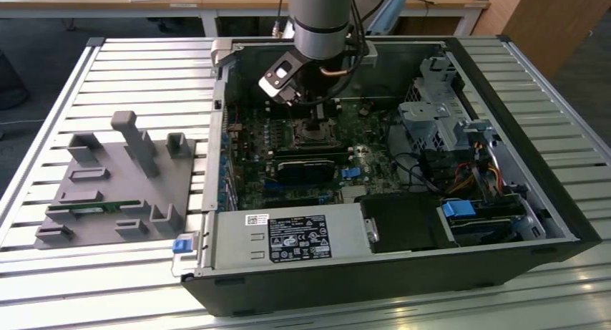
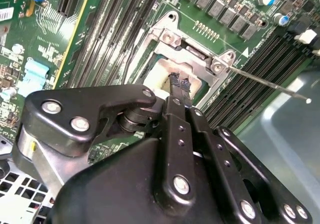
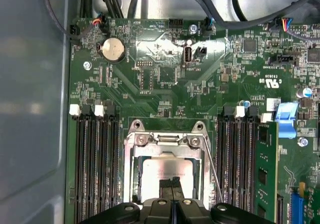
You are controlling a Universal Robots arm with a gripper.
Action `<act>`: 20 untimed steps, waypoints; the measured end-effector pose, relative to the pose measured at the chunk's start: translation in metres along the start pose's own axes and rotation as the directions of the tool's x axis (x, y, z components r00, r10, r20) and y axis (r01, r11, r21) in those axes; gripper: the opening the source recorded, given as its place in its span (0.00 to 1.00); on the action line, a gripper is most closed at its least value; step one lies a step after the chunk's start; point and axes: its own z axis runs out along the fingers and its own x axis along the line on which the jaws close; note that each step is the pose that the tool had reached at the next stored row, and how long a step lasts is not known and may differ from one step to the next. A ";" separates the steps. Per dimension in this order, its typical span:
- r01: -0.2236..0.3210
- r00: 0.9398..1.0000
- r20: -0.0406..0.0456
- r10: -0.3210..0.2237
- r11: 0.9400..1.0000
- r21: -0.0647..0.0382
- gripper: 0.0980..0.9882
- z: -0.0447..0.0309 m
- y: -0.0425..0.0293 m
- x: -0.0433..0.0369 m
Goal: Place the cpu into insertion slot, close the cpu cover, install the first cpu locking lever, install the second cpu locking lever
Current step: 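Close the cpu cover, then install the first cpu locking lever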
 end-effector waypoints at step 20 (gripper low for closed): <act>0.000 1.000 0.000 0.000 1.000 0.000 0.02 -0.0002 0.0051 0.0001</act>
